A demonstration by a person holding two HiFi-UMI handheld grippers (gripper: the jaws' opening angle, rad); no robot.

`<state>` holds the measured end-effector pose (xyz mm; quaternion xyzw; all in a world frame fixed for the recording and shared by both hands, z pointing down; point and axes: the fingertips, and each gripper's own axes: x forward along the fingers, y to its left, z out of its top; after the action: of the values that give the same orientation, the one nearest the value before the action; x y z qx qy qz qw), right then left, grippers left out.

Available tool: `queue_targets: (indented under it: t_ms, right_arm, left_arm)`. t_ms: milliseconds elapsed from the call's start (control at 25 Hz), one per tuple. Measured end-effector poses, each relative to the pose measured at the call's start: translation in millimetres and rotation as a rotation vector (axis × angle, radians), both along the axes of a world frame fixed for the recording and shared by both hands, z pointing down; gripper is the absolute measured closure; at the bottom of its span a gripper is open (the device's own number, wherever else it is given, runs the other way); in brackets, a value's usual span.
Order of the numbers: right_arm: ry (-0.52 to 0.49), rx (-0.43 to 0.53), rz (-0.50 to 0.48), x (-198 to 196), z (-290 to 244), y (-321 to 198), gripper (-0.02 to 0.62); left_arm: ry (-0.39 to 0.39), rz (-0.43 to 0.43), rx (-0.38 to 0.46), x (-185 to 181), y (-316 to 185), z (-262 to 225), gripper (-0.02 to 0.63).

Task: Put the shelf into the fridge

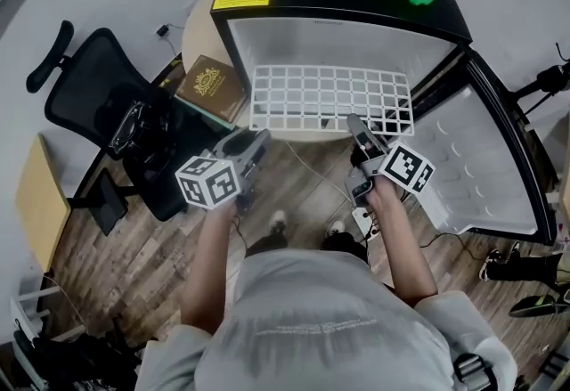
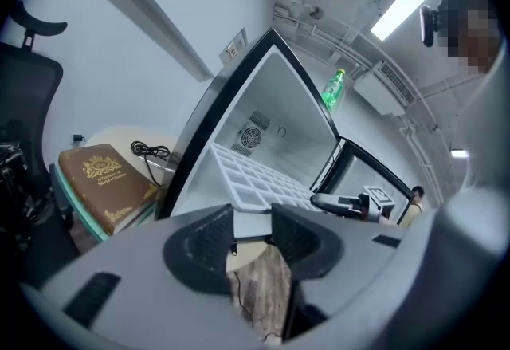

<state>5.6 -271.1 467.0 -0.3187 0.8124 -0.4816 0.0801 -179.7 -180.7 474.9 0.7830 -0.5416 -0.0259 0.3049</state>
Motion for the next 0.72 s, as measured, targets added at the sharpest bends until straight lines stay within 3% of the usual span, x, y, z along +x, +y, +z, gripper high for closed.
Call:
queue_targets:
  t_ms: [720]
  right_arm:
    - [-0.008, 0.01, -0.018, -8, -10, -11, 0.475]
  left_arm:
    - [-0.025, -0.038, 0.011, -6, -11, -13, 0.46]
